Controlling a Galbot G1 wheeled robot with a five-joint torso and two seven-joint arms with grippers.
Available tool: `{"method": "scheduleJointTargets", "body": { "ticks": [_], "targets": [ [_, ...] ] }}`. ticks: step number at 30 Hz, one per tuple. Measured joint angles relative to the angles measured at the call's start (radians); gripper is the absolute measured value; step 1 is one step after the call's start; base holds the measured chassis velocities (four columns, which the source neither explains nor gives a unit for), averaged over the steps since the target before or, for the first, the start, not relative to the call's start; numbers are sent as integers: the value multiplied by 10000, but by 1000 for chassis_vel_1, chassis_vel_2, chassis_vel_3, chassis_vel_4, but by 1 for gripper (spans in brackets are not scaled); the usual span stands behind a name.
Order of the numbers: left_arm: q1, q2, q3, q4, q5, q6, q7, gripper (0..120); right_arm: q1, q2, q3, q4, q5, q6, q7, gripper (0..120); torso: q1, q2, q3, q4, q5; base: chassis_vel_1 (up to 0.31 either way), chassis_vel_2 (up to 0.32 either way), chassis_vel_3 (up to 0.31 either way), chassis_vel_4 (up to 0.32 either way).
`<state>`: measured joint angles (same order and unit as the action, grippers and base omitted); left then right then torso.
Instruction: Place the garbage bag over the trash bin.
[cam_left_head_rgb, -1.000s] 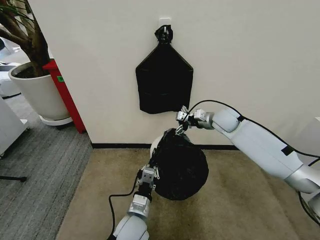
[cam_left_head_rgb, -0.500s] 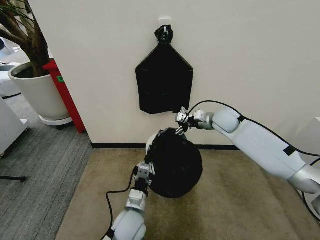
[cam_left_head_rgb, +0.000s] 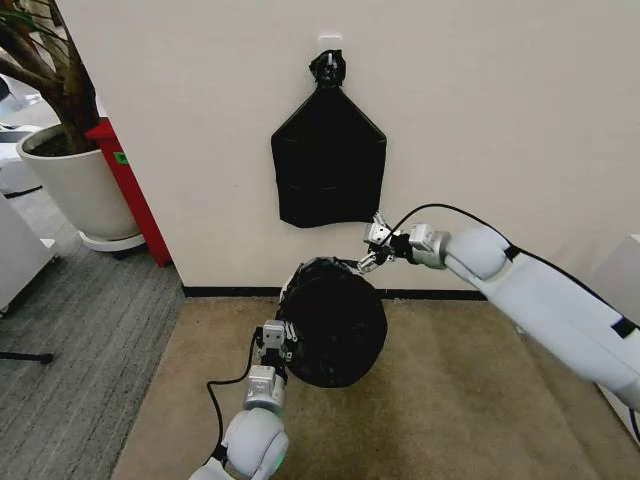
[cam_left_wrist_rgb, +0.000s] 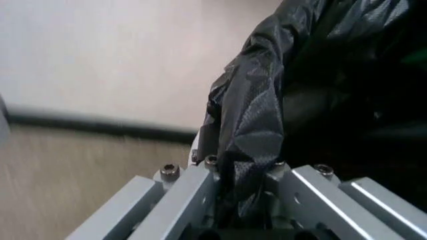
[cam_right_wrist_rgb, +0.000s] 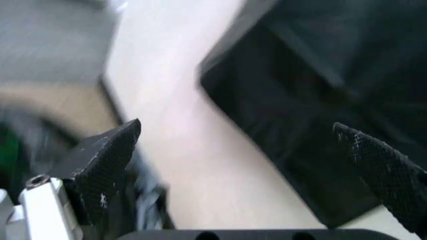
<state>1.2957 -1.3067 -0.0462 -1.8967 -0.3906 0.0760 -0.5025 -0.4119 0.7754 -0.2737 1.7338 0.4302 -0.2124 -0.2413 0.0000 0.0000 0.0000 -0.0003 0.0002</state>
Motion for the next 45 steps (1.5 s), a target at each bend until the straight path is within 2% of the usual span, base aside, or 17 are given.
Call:
{"method": "scheduleJointTargets", "body": {
  "ticks": [2, 4, 5, 6, 10, 12, 13, 16, 18, 19, 22, 25, 33, 42, 45],
  "targets": [
    [1, -26, 13, -177, -760, 292, -244, 1, -257, -6, 69, 542, 491, -287, 1187, 100, 0, 0, 0, 1, 0, 0, 0, 0, 0],
    [-9, -93, 7, -468, -1994, 747, -696, 1, -598, 143, 138, 1604, 1606, -855, 3523, 100, 0, 0, -1, -1, -4, 0, 0, 0, 0],
    [-9, -93, 7, -468, -1994, 747, -696, 1, -598, 143, 138, 1604, 1606, -855, 3523, 100, 0, 0, -1, -1, -4, 0, 0, 0, 0],
    [-27, -143, -10, -565, -2495, 900, -903, 1, -740, 336, 208, 2115, 2326, -1236, 4722, 100, 0, 0, 0, 1, -4, 0, 0, 0, 0],
    [-172, -323, -106, -785, -4126, 1214, -1659, 1, -1203, 1012, 553, 3564, 4554, -2508, 7896, 100, 0, 0, 0, 7, -2, 0, 0, 0, 0],
    [-280, -429, -170, -909, -4844, 1295, -2037, 1, -1484, 1027, 739, 3890, 4750, -3006, 8362, 100, 0, 0, -1, 5, -4, 0, 0, 0, 0],
    [-280, -429, -170, -909, -4844, 1295, -2037, 1, -1484, 1027, 739, 3890, 4750, -3006, 8362, 100, 0, 0, -1, 5, -4, 0, 0, 0, 0],
    [-447, -633, -322, -1114, -5970, 1254, -2549, 1, -2074, 989, 1340, 4135, 4910, -3639, 8798, 100, 0, 0, 0, 3, 1, 0, 0, 0, 0],
    [-531, -866, -397, -1244, -6859, 1055, -2845, 1, -2840, 935, 2133, 4275, 5010, -3993, 8998, 100, 0, 0, -1, 2, -2, 0, 0, 0, 0],
    [-531, -866, -397, -1244, -6859, 1055, -2845, 1, -2840, 935, 2133, 4275, 5010, -3993, 8998, 100, 0, 0, -1, 2, -2, 0, 0, 0, 0],
    [-574, -1300, -447, -1242, -7365, 863, -3206, 1, -3985, 922, 3042, 4417, 5079, -4211, 9213, 100, 0, 0, -1, 1, 2, 0, 0, 0, 0],
    [-545, -1784, -452, -1174, -7310, 813, -3565, 1, -4928, 963, 3744, 4550, 5320, -4358, 9544, 100, 0, 1, 0, -1, 1, 0, 0, 0, 0],
    [-502, -2090, -489, -827, -6681, 556, -3750, 1, -5922, 1142, 4766, 4913, 5863, -4455, 9918, 100, 0, 0, 0, 2, -2, 0, 0, 0, 0],
    [-621, -2231, -558, -827, -7226, 414, -3825, 1, -6672, 1427, 5067, 5025, 5406, -4403, 9687, 100, 0, 1, 0, 1, -2, 0, 0, 0, 0],
    [-581, -2276, -558, -949, -7379, 628, -4079, 1, -6957, 1497, 5094, 4990, 5082, -4311, 9533, 100, 0, 1, 0, 2, -2, 0, 0, 0, 0]
  ]
}}
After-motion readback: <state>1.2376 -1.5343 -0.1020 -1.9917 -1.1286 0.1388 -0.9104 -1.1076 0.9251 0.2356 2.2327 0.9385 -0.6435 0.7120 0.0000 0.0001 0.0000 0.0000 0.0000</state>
